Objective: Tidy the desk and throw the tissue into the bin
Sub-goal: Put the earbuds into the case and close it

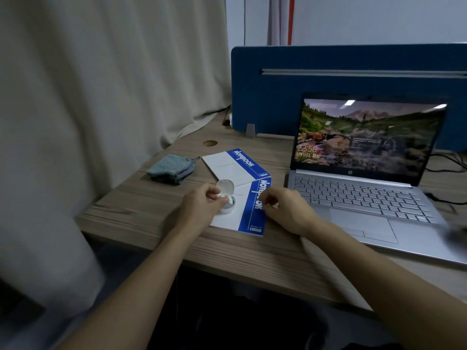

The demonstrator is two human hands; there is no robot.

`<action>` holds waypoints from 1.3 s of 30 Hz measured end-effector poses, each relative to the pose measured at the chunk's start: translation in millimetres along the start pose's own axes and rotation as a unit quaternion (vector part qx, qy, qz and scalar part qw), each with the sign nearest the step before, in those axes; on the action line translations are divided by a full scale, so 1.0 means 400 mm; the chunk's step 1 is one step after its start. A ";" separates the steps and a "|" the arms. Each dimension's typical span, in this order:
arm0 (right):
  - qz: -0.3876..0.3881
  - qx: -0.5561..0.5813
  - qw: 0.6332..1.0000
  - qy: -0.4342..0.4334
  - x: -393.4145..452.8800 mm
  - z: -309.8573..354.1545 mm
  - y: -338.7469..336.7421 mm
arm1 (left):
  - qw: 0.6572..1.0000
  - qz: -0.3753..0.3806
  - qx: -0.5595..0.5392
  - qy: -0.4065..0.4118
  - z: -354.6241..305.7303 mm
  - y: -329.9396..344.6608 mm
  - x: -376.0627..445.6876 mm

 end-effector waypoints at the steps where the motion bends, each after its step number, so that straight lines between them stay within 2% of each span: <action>1: 0.002 0.002 1.000 0.002 0.002 -0.001 0.004 | 1.000 0.003 0.001 0.001 0.002 -0.002 -0.002; 12: 0.012 0.014 1.000 0.005 0.015 -0.005 0.032 | 1.000 0.010 0.014 0.025 0.001 -0.012 -0.020; 19: -0.002 0.016 1.000 -0.003 0.025 0.010 0.027 | 1.000 -0.018 -0.004 0.022 0.002 -0.030 0.014; 24: 0.008 0.040 0.999 0.022 0.057 0.025 0.056 | 0.999 0.013 -0.038 0.029 0.007 -0.016 0.050; 31: 0.031 0.117 0.990 0.078 0.100 0.053 0.109 | 0.994 0.049 -0.100 -0.004 0.012 0.007 0.060; 39: 0.027 0.121 0.990 0.065 0.083 0.066 0.107 | 0.993 0.051 -0.102 -0.006 0.024 -0.001 0.046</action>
Point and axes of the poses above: each hand's wrist, its own x-axis towards the middle knuckle, its own y-axis out of the palm, z = x × y, the point moved 6 cm from there along x, towards the middle knuckle, and after that the axes turned 11 degrees about -z, right-handed, at the moved point
